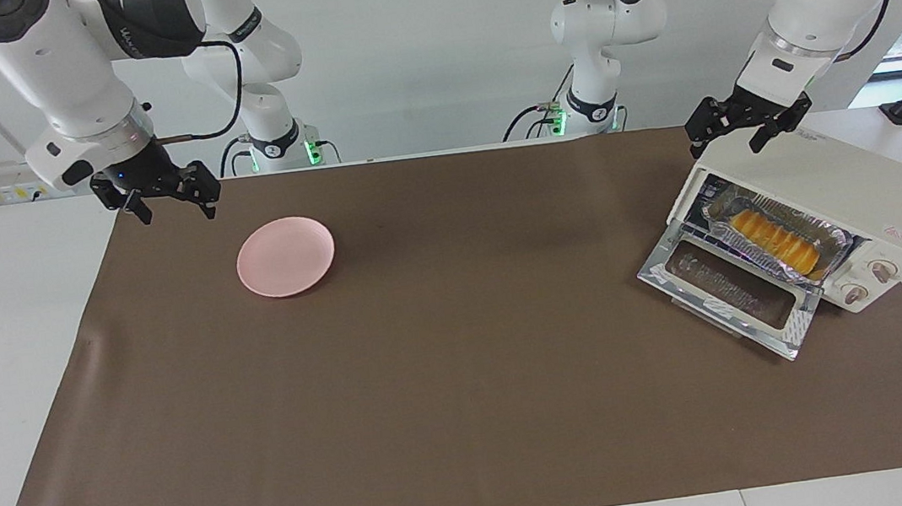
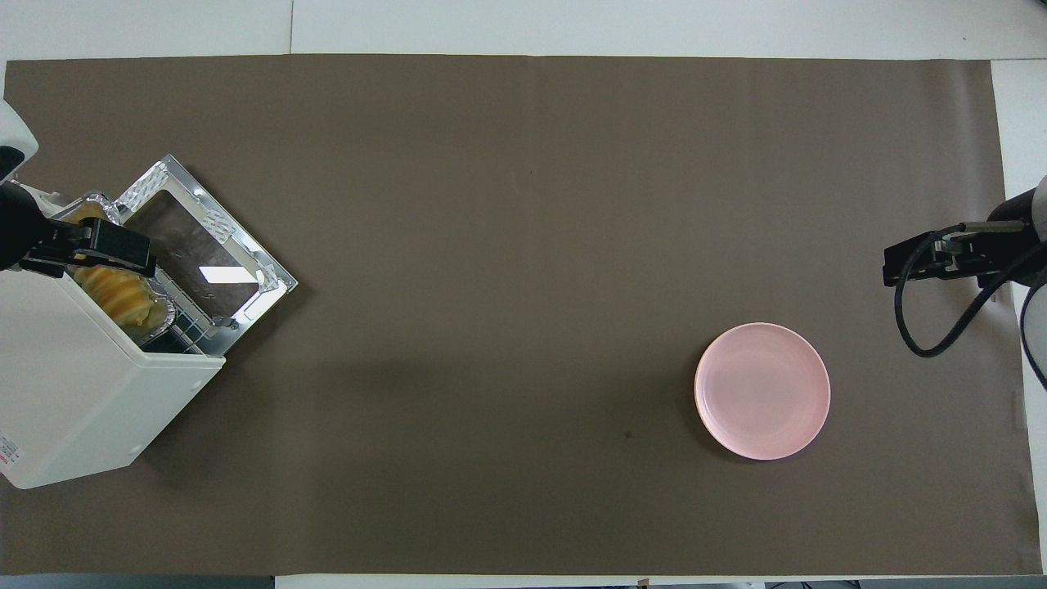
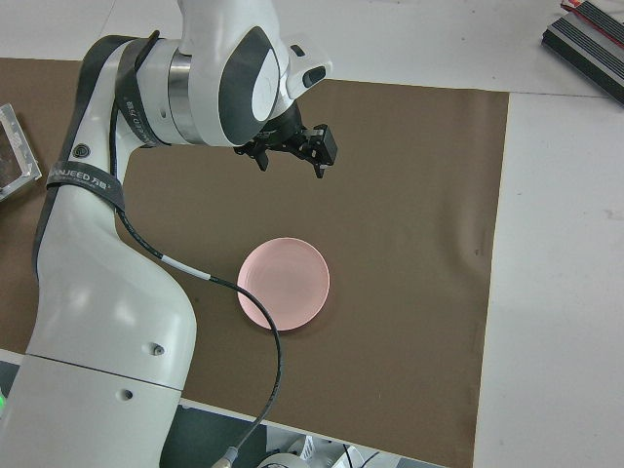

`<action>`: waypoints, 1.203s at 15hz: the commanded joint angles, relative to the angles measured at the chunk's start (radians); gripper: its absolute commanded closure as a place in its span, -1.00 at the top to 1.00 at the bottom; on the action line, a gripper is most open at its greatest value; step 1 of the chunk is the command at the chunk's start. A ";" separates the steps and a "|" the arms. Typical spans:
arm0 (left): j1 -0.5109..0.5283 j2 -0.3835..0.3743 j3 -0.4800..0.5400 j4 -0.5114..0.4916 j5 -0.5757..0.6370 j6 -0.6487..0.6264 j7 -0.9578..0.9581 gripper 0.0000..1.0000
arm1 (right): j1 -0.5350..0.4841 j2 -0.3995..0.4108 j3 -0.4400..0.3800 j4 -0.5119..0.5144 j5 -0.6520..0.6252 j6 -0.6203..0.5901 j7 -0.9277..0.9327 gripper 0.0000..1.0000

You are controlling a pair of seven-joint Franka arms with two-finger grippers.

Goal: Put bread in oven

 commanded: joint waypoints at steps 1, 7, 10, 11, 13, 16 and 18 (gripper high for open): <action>0.017 -0.014 -0.014 -0.016 0.006 0.019 0.016 1.00 | -0.004 -0.022 0.003 -0.026 -0.012 0.015 -0.018 1.00; 0.016 -0.011 -0.017 -0.013 0.032 0.031 0.016 1.00 | -0.004 -0.022 0.003 -0.026 -0.012 0.015 -0.018 1.00; 0.016 -0.011 -0.017 -0.014 0.032 0.044 0.016 1.00 | -0.004 -0.022 0.003 -0.026 -0.012 0.015 -0.018 1.00; 0.016 -0.011 -0.017 -0.016 0.030 0.048 0.016 1.00 | -0.004 -0.022 0.003 -0.026 -0.012 0.015 -0.018 1.00; 0.016 -0.013 -0.017 -0.016 0.030 0.050 0.016 1.00 | -0.004 -0.022 0.003 -0.026 -0.012 0.015 -0.018 1.00; 0.017 -0.011 -0.017 -0.016 0.029 0.053 0.016 1.00 | -0.004 -0.022 0.003 -0.026 -0.012 0.015 -0.018 1.00; 0.017 -0.011 -0.017 -0.016 0.029 0.053 0.016 1.00 | -0.004 -0.022 0.003 -0.026 -0.012 0.015 -0.018 1.00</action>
